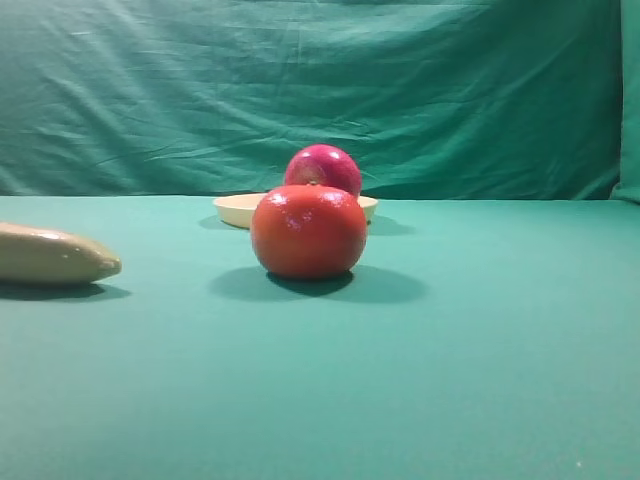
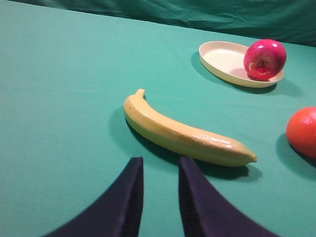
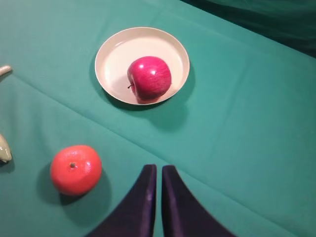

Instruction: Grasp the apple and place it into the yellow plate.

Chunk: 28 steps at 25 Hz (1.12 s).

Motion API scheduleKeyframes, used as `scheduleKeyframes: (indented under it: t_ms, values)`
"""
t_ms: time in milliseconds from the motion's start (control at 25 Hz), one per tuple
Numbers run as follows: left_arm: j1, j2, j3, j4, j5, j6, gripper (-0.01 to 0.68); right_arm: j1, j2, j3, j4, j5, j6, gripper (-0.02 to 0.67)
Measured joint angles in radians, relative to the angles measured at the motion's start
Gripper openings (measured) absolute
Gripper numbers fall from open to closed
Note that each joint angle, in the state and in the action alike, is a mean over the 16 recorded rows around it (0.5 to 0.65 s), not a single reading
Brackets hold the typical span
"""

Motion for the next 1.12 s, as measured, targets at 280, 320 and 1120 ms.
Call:
scheduleKeyframes:
  t_ms: [280,320,1120]
  values:
    - [0.0,0.0,0.0,0.0,0.0,0.0,0.157,0.0,-0.265,0.342,0.001,-0.202,0.003,0.0]
    - [0.0,0.0,0.0,0.0,0.0,0.0,0.157,0.0,-0.302,0.386,0.001,-0.226,0.003,0.0]
    - [0.0,0.0,0.0,0.0,0.0,0.0,0.157,0.0,-0.872,0.859,0.024,-0.309,0.003,0.0]
